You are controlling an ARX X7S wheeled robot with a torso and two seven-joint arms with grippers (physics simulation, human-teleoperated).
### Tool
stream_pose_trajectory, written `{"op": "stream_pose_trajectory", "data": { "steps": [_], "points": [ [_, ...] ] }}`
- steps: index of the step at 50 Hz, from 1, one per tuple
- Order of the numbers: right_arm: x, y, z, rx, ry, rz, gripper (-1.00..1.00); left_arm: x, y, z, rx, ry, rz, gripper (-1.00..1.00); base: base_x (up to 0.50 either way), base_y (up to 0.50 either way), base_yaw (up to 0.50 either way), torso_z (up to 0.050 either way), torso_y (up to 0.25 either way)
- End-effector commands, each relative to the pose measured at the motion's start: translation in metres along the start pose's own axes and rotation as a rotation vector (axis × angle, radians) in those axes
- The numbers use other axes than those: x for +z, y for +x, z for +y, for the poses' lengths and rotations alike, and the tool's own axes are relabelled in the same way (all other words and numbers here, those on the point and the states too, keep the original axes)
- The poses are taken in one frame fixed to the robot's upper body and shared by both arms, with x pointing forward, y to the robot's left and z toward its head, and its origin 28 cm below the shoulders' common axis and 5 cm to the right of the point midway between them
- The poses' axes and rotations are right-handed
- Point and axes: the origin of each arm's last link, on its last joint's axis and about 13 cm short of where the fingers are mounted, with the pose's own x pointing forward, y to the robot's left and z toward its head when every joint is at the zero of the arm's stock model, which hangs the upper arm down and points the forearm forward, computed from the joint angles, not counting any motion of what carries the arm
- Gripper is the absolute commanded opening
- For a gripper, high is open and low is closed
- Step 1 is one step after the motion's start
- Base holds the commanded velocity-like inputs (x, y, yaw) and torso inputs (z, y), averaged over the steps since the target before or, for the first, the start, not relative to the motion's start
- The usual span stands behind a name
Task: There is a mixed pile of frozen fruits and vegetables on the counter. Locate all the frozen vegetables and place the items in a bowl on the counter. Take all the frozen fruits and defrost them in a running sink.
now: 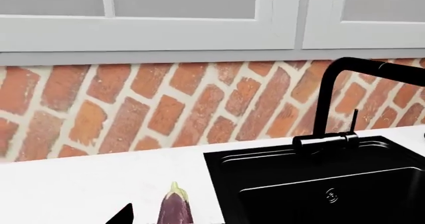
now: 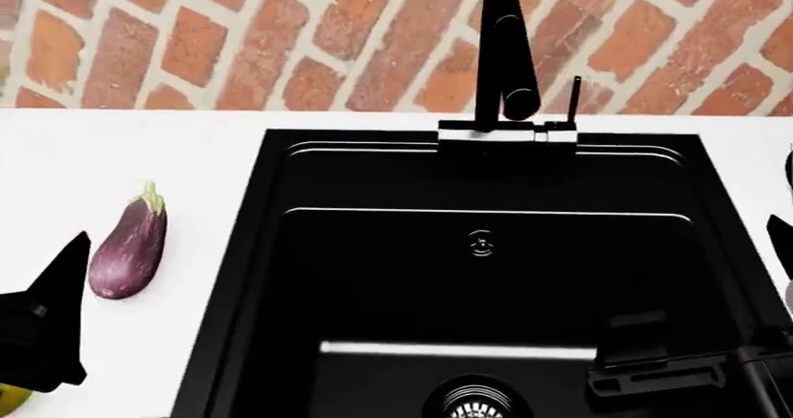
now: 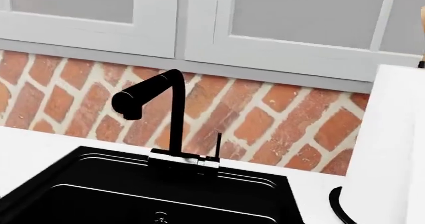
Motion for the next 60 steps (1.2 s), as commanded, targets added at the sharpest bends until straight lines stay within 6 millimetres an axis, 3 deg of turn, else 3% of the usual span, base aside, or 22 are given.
{"op": "stream_pose_trajectory", "data": {
  "steps": [1,14,28,34,60],
  "points": [
    [-0.003,0.0,0.0,-0.011,0.006,0.014,1.0,0.001,0.001,-0.001,-0.007,0.004,-0.001,1.0,0.45,0.33,0.0,0.0,0.0],
    [-0.001,0.0,-0.004,-0.052,0.022,0.015,1.0,0.002,0.005,-0.008,-0.039,0.038,0.031,1.0,0.18,0.1,0.0,0.0,0.0],
    [-0.003,-0.003,-0.003,-0.059,0.009,0.049,1.0,0.032,0.046,-0.005,-0.039,0.109,0.216,1.0,0.0,0.0,0.0,0.0,0.0],
    [-0.005,-0.003,-0.004,-0.066,0.008,0.064,1.0,0.032,0.056,-0.004,-0.049,0.101,0.292,1.0,0.0,0.0,0.0,0.0,0.0],
    [-0.016,-0.001,-0.004,-0.071,0.028,0.115,1.0,-0.007,0.088,0.007,-0.064,0.067,0.568,1.0,0.0,0.0,0.0,0.0,0.0]
  ]
}}
